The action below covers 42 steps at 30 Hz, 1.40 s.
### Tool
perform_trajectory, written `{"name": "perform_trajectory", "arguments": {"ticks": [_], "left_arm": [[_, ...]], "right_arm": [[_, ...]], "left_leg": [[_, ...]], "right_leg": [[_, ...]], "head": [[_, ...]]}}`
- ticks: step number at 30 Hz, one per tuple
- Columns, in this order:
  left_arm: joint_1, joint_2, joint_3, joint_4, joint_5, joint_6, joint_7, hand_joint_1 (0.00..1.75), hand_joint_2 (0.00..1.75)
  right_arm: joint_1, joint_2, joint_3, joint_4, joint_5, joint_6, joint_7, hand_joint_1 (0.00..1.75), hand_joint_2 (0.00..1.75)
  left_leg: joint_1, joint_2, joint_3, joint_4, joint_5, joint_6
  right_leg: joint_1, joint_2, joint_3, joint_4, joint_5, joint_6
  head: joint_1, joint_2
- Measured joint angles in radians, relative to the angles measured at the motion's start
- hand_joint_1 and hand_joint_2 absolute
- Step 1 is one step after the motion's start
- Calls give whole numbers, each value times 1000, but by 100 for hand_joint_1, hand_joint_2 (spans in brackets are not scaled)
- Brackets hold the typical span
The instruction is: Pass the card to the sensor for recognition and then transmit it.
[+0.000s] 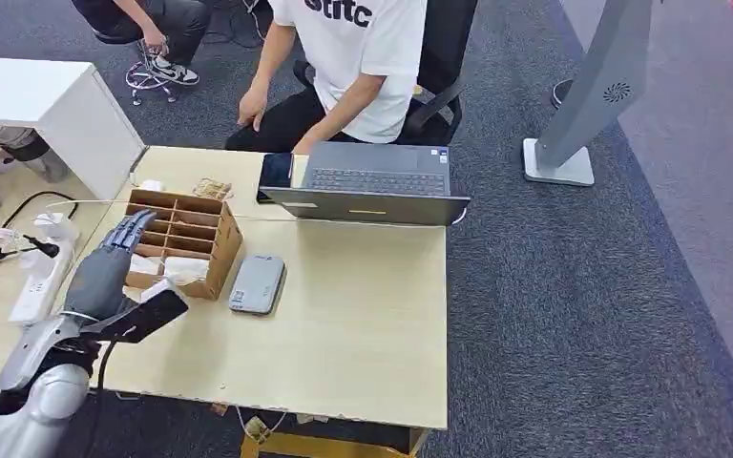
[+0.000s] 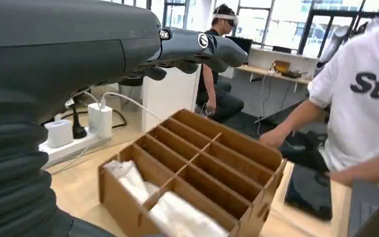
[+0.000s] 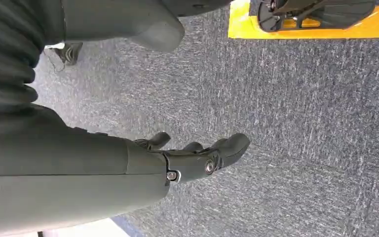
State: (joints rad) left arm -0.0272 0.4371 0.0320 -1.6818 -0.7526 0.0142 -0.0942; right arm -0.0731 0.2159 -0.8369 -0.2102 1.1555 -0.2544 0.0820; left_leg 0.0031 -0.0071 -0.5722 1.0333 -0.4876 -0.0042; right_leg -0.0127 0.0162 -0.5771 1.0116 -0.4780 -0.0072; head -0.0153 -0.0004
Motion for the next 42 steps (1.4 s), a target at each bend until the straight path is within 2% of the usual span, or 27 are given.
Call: {"name": "perform_trajectory", "arguments": {"ticks": [8, 12, 16, 30, 42], "left_arm": [[88, 58, 18, -60, -10, -54, 46, 0, 175], [91, 69, 25, -63, -88, -39, 84, 0, 175], [85, 70, 25, -62, -138, -18, 95, 0, 175], [-5, 34, 18, 86, -227, 9, 106, 0, 175], [-49, -15, -48, 163, -271, 13, 115, 0, 175]], "right_arm": [[0, -2, -13, 0, -3, 0, -4, 0, 175], [0, -2, -16, 0, -3, 2, 1, 0, 175], [0, -2, -16, 0, -1, 3, 1, 0, 175], [-3, -2, -16, 0, 18, 8, -2, 0, 175], [-3, -10, -16, 0, 17, 20, -3, 0, 175]], "left_leg": [[0, 0, 0, 0, 0, 0], [0, 0, 0, 0, 0, 0], [0, 0, 0, 0, 0, 0], [0, 0, 0, 0, 0, 0], [0, 0, 0, 0, 0, 0]], "right_leg": [[0, 0, 0, 0, 0, 0], [0, 0, 0, 0, 0, 0], [0, 0, 0, 0, 0, 0], [0, 0, 0, 0, 0, 0], [0, 0, 0, 0, 1, 0]], "head": [[0, 0], [0, 0], [0, 0], [0, 0], [0, 0]]}}
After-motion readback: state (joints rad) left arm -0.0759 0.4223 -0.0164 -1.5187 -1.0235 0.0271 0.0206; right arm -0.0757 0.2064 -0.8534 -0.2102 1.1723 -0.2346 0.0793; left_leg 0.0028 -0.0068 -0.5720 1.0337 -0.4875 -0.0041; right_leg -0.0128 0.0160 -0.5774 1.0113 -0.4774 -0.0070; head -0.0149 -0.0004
